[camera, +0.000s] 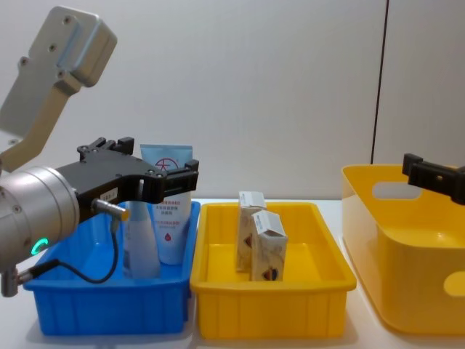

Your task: Bimanual collaborative sorting of washing and personal care products

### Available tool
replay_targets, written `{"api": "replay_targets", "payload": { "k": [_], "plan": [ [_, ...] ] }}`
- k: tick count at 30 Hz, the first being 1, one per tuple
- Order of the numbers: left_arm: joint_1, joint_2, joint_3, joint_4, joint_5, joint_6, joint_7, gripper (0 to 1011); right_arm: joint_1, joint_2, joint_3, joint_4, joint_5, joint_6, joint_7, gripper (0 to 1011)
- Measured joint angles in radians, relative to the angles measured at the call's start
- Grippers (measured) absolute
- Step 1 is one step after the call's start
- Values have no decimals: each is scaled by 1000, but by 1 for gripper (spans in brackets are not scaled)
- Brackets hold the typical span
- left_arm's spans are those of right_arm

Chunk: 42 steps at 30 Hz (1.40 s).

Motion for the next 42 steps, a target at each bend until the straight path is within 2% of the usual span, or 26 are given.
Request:
{"api": "replay_targets", "payload": {
  "k": [42],
  "plan": [
    [0, 0, 0, 0, 0, 0, 0, 1001, 0, 0, 0, 0, 0, 0, 0, 1003]
  ]
}}
